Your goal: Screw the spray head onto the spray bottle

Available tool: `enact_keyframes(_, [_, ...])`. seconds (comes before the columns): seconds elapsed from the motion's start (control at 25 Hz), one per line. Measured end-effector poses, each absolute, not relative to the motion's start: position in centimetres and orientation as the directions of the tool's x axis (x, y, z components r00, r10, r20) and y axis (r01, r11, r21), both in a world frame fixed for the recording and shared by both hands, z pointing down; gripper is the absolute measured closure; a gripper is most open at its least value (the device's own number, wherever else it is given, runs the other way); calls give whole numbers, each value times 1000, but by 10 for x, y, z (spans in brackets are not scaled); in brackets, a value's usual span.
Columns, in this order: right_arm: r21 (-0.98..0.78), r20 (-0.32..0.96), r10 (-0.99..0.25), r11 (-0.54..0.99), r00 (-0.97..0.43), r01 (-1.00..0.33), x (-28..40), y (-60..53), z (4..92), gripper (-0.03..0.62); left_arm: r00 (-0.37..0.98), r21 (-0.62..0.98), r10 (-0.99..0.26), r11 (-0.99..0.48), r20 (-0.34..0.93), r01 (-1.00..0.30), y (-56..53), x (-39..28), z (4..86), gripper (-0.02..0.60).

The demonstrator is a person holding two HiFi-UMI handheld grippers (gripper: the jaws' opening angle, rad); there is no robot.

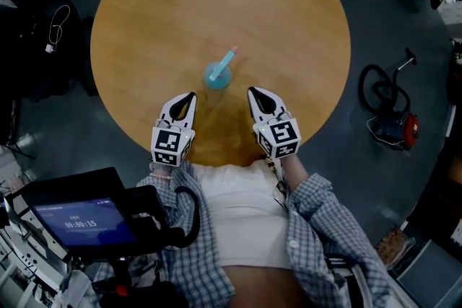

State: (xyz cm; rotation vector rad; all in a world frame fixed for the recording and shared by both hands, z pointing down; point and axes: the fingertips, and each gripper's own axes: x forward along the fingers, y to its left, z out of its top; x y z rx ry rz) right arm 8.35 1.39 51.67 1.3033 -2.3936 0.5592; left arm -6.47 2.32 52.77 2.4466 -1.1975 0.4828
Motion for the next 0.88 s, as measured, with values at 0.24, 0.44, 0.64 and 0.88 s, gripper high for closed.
enact_keyframes(0.24, [-187, 466, -705, 511, -534, -839, 77, 33, 502, 600, 599, 150, -664, -605, 448, -782, 38, -50, 510, 575])
enact_keyframes(0.44, [-196, 458, -683, 547, -569, -814, 61, 43, 495, 600, 610, 169, -672, -603, 419, -780, 42, -56, 503, 575])
enact_keyframes(0.64, [-176, 474, -670, 564, -572, -807, 60, 43, 498, 600, 613, 159, -666, -612, 426, -775, 43, -54, 505, 575])
enact_keyframes(0.88, [-161, 492, -667, 562, -560, -811, 62, 43, 503, 600, 612, 154, -658, -616, 439, -773, 46, -53, 509, 575])
